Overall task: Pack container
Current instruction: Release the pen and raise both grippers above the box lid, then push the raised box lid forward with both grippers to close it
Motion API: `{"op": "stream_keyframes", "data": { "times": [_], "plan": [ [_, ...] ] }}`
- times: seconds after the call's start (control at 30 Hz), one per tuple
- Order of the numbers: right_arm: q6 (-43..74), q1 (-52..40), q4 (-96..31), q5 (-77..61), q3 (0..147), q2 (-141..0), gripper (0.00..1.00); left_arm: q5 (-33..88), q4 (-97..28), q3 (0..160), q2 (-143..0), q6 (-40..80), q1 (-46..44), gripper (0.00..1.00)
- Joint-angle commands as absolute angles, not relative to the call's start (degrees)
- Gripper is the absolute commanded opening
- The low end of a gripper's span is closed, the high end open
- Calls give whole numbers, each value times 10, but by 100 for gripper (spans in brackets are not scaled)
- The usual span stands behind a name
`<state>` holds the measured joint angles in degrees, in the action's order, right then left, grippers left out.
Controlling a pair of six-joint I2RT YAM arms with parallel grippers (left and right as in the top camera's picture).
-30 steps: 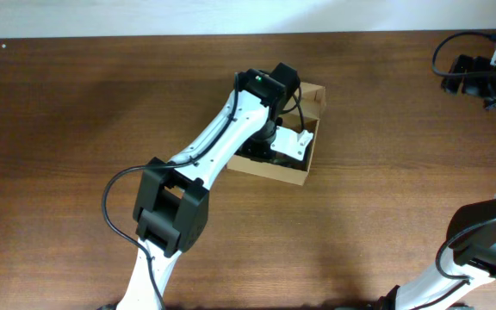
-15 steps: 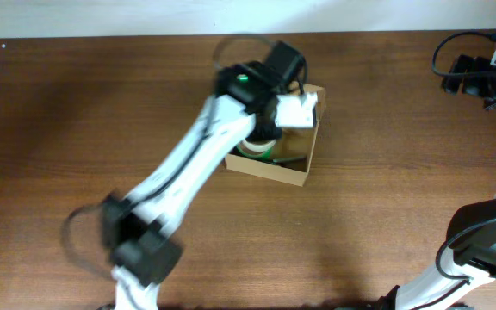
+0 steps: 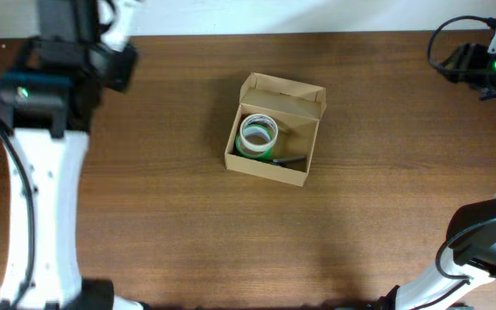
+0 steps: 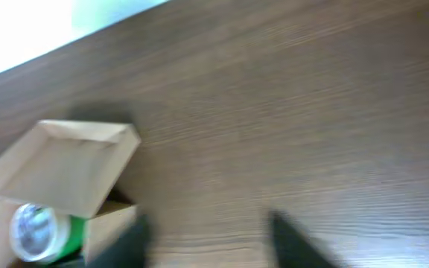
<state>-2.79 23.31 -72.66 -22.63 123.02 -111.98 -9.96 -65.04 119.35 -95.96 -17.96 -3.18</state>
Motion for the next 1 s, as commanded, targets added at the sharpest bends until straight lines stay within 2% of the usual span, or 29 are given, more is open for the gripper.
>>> {"op": "stream_keyframes", "data": {
  "times": [0.0,0.13,0.27,0.57,0.77,0.97],
  "plan": [
    [0,209,-734,-276,1230,-1135,5,-10,-652,1181,-1009,-120,11,2],
    [12,168,-741,-274,1230,-1171,4,30,-661,1181,-1066,-119,29,2],
    [85,123,-754,-253,1230,-1232,4,33,-667,1181,-1115,-120,28,2],
    [122,46,-738,-253,1230,-1349,4,36,-663,1181,-1145,-120,28,2],
    [123,4,-684,-329,1230,-1373,4,49,-653,1181,-1150,-119,28,2],
    [123,-36,-651,-334,1230,-1373,4,68,-653,1181,-1195,-90,28,2]
  ]
}}
